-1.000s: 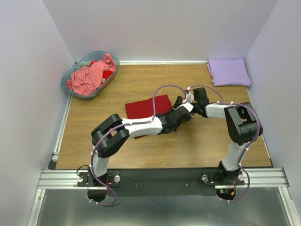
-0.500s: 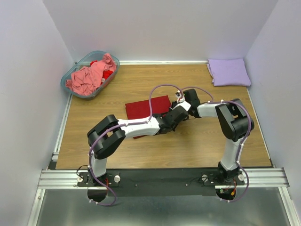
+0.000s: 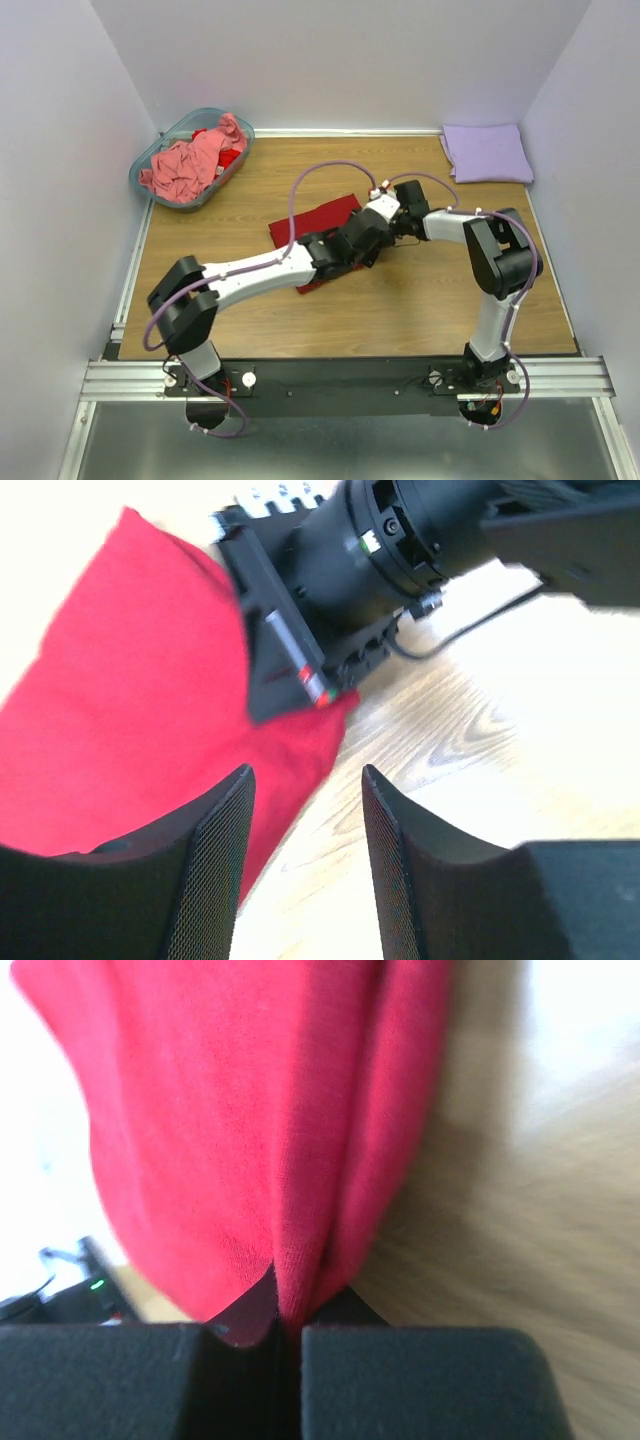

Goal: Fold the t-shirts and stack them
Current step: Neatly place the folded tshirt to the corner

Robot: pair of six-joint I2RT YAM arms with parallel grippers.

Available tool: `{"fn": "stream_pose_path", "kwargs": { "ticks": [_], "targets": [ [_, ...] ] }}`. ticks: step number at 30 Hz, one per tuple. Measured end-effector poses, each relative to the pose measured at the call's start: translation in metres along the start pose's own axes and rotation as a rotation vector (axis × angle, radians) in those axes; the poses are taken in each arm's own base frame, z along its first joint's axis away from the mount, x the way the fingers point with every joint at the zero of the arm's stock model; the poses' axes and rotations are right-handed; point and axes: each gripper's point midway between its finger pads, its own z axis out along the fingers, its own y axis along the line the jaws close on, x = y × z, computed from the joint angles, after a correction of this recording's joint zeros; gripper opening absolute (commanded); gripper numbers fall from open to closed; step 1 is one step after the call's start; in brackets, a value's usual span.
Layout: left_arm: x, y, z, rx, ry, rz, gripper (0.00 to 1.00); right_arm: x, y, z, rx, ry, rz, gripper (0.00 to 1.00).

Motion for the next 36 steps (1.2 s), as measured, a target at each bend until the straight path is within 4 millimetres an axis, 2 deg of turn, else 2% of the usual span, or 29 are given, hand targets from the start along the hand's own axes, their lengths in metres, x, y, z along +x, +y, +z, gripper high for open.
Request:
{"fn": "stream_pose_path", "kwargs": {
  "ticks": [2,5,7,8,9,10,12,14,15,17,20,21,23,24,26,32,36],
  "targets": [
    [-0.015,0.009,-0.013,0.001,-0.028,-0.018,0.62,-0.014,-0.006,-0.005,0.042,-0.021,-0.046,0.0],
    [-0.041,0.05,-0.028,-0.03,-0.071,-0.079,0.67,-0.041,-0.011,-0.013,0.111,-0.059,-0.135,0.0],
    [-0.052,0.088,-0.034,-0.076,-0.09,-0.132,0.72,-0.057,-0.016,-0.018,0.168,-0.079,-0.197,0.0],
    [-0.058,0.116,-0.041,-0.111,-0.107,-0.173,0.75,-0.068,-0.023,-0.021,0.213,-0.093,-0.235,0.0],
    [-0.059,0.133,-0.044,-0.139,-0.113,-0.196,0.76,-0.075,-0.026,-0.022,0.237,-0.101,-0.259,0.0],
    [-0.061,0.159,-0.051,-0.179,-0.128,-0.231,0.78,-0.085,-0.033,-0.024,0.276,-0.11,-0.289,0.0],
    [-0.059,0.198,-0.065,-0.246,-0.153,-0.284,0.8,-0.097,-0.047,-0.029,0.329,-0.112,-0.314,0.0],
    [-0.048,0.22,-0.075,-0.29,-0.16,-0.324,0.8,-0.111,-0.063,-0.038,0.388,-0.117,-0.321,0.0],
    [-0.036,0.235,-0.079,-0.314,-0.157,-0.358,0.8,-0.119,-0.073,-0.044,0.42,-0.128,-0.321,0.0],
    [-0.013,0.251,-0.08,-0.346,-0.133,-0.396,0.8,-0.139,-0.093,-0.063,0.5,-0.157,-0.329,0.0],
    [0.027,0.265,-0.073,-0.379,-0.066,-0.447,0.8,-0.177,-0.116,-0.095,0.632,-0.225,-0.362,0.0],
    [0.039,0.268,-0.071,-0.387,-0.045,-0.46,0.8,-0.181,-0.12,-0.1,0.651,-0.231,-0.371,0.01],
    [0.068,0.269,-0.067,-0.395,0.013,-0.484,0.8,-0.208,-0.132,-0.126,0.758,-0.276,-0.406,0.0],
    [0.073,0.268,-0.067,-0.395,0.024,-0.489,0.8,-0.215,-0.135,-0.133,0.787,-0.285,-0.422,0.0],
    [0.08,0.269,-0.065,-0.4,0.038,-0.499,0.8,-0.242,-0.144,-0.15,0.861,-0.328,-0.453,0.0],
    [0.077,0.274,-0.058,-0.409,0.016,-0.522,0.8,-0.273,-0.18,-0.173,0.973,-0.351,-0.457,0.0],
    [0.087,0.277,-0.048,-0.416,0.048,-0.532,0.8,-0.292,-0.204,-0.188,1.018,-0.377,-0.435,0.01]
  ]
}}
